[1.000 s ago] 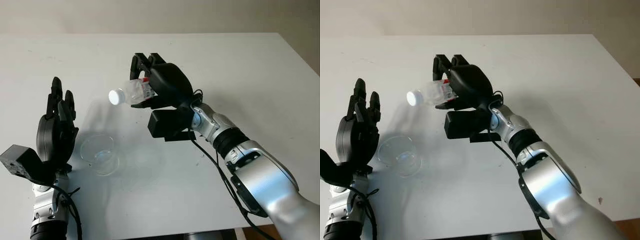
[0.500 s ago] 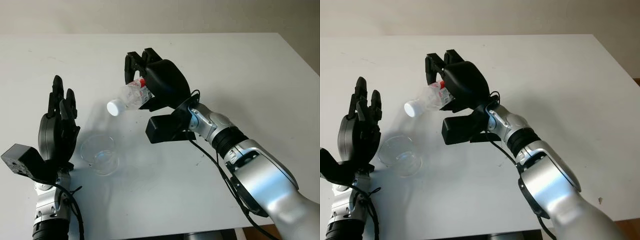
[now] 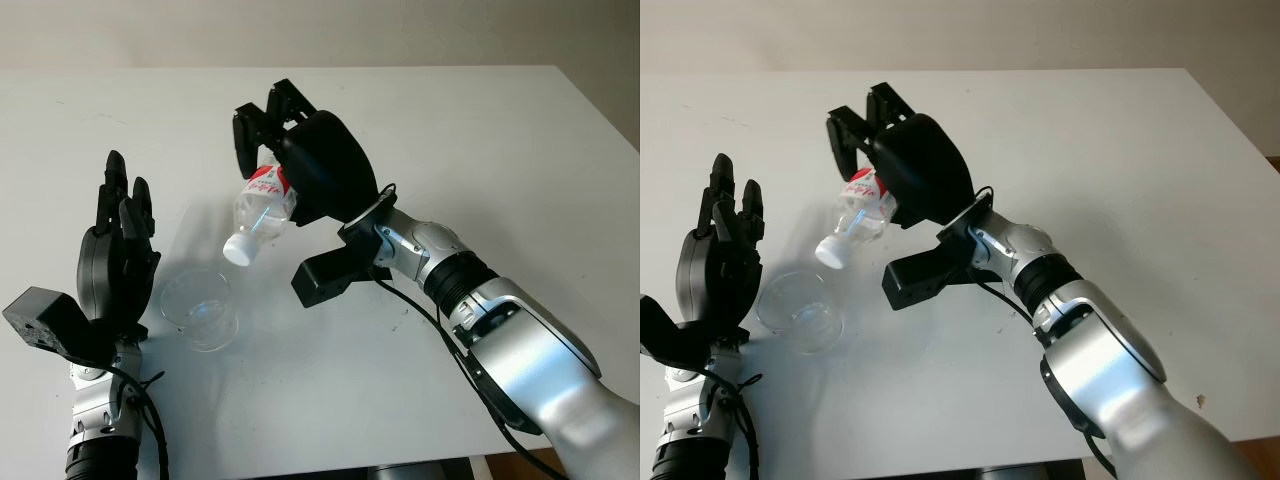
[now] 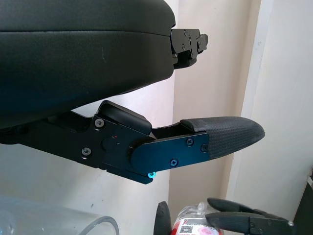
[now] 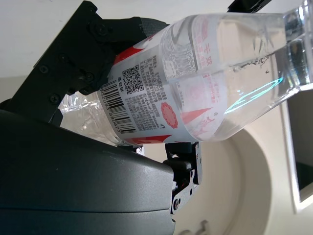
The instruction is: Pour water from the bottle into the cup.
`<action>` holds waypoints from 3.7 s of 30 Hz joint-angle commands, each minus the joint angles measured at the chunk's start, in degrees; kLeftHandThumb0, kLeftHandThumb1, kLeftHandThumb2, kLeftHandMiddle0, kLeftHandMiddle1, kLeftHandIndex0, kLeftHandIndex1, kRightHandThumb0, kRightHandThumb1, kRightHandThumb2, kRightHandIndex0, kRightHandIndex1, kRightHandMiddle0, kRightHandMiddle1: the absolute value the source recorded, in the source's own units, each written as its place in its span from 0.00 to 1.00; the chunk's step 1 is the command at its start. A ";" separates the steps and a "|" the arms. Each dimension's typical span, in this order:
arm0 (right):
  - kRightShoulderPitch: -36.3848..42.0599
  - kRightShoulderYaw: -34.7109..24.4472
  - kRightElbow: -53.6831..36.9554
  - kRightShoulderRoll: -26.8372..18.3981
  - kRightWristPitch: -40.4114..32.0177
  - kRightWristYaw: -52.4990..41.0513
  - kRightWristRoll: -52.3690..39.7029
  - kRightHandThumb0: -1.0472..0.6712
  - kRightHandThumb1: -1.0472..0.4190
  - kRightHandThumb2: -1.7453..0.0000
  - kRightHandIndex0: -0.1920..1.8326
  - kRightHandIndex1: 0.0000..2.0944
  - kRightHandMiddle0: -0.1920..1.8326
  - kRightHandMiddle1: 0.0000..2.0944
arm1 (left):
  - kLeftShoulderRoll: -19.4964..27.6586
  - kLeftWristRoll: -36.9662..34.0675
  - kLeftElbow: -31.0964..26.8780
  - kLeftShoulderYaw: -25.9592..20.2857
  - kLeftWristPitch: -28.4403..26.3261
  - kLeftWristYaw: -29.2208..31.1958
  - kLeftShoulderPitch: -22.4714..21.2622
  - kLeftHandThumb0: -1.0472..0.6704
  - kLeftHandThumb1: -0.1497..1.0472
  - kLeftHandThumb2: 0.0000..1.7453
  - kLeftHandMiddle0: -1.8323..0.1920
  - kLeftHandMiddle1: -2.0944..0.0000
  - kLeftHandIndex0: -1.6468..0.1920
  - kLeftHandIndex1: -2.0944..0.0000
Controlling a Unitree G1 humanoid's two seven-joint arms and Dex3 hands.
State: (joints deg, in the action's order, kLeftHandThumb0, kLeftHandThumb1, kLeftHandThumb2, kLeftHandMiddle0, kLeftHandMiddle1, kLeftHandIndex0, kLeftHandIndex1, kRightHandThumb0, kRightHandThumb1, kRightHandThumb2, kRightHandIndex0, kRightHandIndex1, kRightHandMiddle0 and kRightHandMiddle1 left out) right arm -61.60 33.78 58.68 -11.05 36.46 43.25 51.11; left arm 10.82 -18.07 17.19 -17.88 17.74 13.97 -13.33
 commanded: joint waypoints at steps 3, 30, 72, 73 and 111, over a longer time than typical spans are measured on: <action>-1.87 0.52 -1.57 0.49 -1.10 -0.07 0.60 0.51 0.23 0.53 0.66 1.00 0.53 1.00 | -0.70 -0.25 1.07 0.03 1.06 0.35 -0.05 0.12 1.00 0.35 0.94 1.00 0.94 1.00; -1.60 -0.93 -8.23 3.19 -7.24 -8.84 -2.30 0.51 0.20 0.54 0.70 1.00 0.52 1.00 | -1.57 0.09 2.53 0.40 1.60 -0.30 -1.01 0.11 1.00 0.33 0.94 1.00 0.95 1.00; -2.95 6.04 -9.72 3.59 -14.50 5.84 10.43 0.44 0.19 0.68 0.73 1.00 0.53 1.00 | -1.84 0.31 3.21 0.40 1.99 -0.88 -1.44 0.10 1.00 0.33 0.93 1.00 0.94 1.00; -3.01 6.12 -9.63 3.62 -14.59 6.18 10.58 0.44 0.19 0.69 0.74 1.00 0.54 1.00 | -1.85 0.27 3.29 0.38 2.07 -0.84 -1.49 0.10 1.00 0.33 0.94 1.00 0.94 1.00; 1.96 -15.75 -9.03 3.95 -6.78 -29.60 -29.68 0.59 0.26 0.53 0.82 1.00 0.67 1.00 | -0.87 0.30 2.38 0.07 1.27 -0.82 -1.19 0.11 1.00 0.35 0.93 1.00 0.94 1.00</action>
State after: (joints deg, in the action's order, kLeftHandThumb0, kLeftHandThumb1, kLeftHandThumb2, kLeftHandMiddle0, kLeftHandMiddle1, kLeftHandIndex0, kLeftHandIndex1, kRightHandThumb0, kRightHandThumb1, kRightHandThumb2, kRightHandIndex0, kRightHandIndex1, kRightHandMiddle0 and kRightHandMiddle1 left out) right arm -60.22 19.85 51.37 -7.36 30.17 15.42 23.44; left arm 10.00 -17.79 19.58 -17.73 19.07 13.14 -15.61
